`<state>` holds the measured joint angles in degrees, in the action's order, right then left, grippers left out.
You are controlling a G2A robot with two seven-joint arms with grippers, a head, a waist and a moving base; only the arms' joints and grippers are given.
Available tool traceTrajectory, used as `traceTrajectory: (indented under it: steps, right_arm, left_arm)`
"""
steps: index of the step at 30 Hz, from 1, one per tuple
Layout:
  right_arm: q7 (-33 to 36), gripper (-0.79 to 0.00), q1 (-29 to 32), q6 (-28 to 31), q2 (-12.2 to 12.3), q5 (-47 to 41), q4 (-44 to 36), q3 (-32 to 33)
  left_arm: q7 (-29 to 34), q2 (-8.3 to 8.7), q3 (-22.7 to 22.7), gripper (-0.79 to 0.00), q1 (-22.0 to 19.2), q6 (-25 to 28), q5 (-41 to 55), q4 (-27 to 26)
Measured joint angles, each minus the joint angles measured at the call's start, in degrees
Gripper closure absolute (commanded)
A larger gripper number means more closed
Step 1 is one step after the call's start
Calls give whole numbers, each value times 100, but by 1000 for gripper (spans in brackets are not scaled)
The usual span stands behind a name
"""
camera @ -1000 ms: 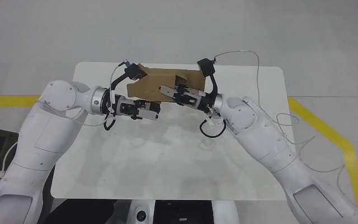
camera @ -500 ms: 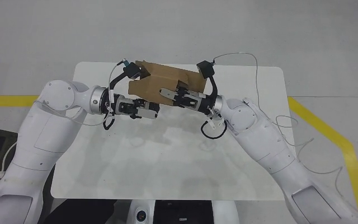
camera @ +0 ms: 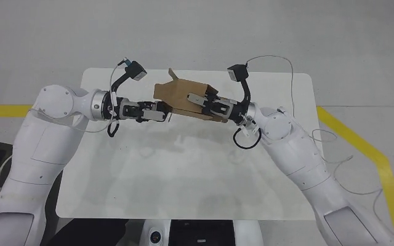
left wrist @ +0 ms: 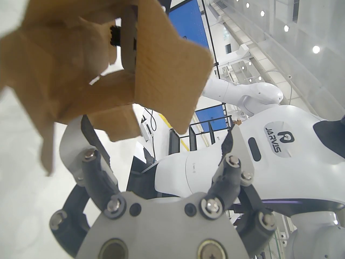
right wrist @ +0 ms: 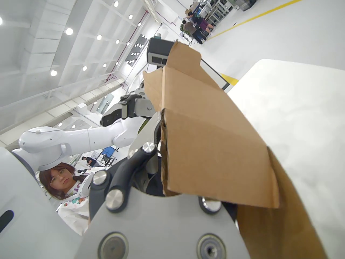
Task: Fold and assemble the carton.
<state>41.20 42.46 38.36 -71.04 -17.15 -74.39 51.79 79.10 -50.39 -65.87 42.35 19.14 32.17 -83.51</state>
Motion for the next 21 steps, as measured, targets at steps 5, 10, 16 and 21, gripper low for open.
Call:
traceTrajectory:
  steps: [5, 10, 16, 21]
  right_arm:
    - [572, 0, 113, -87, 90, -306, -16, 258]
    - [896, 0, 255, -167, 167, -499, -163, 510]
    - [1019, 0, 375, -176, 205, -661, -364, 686]
    - [986, 0, 395, -147, 173, -745, -465, 626]
  left_arm:
    - [-264, 22, -130, -785, -12, 90, -343, 231]
    - [-528, 27, -139, -785, -21, 111, -731, 395]
    - [-792, -3, 6, -785, -38, 128, -1159, 481]
    - [-1088, -31, 138, -785, -43, 206, -1606, 472]
